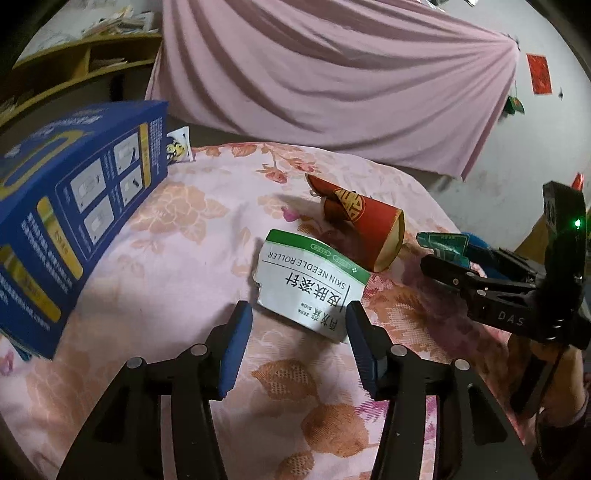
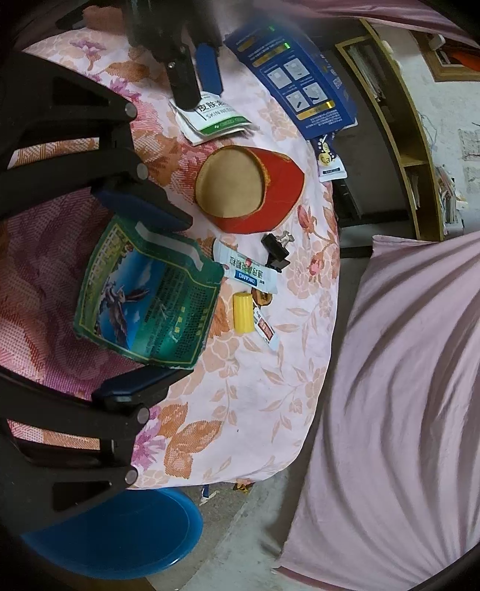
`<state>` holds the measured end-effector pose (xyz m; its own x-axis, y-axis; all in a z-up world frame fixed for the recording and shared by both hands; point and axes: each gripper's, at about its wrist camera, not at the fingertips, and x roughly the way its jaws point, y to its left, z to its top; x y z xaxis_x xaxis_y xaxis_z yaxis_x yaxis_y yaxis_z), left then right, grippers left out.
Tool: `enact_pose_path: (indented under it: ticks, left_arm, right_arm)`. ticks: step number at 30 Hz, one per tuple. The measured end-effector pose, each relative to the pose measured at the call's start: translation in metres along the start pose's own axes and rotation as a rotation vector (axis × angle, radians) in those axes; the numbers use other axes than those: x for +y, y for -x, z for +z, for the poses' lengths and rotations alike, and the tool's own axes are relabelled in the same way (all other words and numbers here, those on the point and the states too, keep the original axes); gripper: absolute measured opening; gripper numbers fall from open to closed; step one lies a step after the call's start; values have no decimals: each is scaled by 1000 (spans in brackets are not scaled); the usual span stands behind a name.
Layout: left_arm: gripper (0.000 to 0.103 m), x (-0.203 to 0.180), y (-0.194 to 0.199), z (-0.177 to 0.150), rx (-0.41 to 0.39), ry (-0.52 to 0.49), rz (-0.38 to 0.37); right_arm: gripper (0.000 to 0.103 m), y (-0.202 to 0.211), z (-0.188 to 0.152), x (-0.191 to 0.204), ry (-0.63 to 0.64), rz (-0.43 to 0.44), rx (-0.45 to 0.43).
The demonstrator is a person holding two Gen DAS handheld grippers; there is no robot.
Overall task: Collect trash
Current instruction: 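Grasp the white needle-roller box with the left gripper while the right gripper grasps the green eagle packet, then lift the box and green packet and carry both over the blue bucket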
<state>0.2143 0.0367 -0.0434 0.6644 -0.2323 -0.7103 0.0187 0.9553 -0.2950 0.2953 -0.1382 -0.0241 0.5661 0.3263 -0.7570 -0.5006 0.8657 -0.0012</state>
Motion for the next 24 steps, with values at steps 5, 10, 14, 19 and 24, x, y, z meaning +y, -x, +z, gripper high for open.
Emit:
enact_pose_path:
  ticks: [5,10,14,19,24]
  left_arm:
    - [39,3,-3,6,11,96,-63]
    - [31,12,-8,13,19,223,-109]
    - [19,15,-12,18,11,278,-126]
    - [11,9,-9,19,-22,248,-120]
    - [5,1,-2,14,-62,193,-93]
  right_arm:
    - [94,0,0,-1,-10,-2,1]
    - [94,1,0,2,1,-6,2]
    - [94,0,0,1,1,-4,5]
    - [92,0,-1,2,10,1,6]
    - [91,6,-1,5,18,-7,-23]
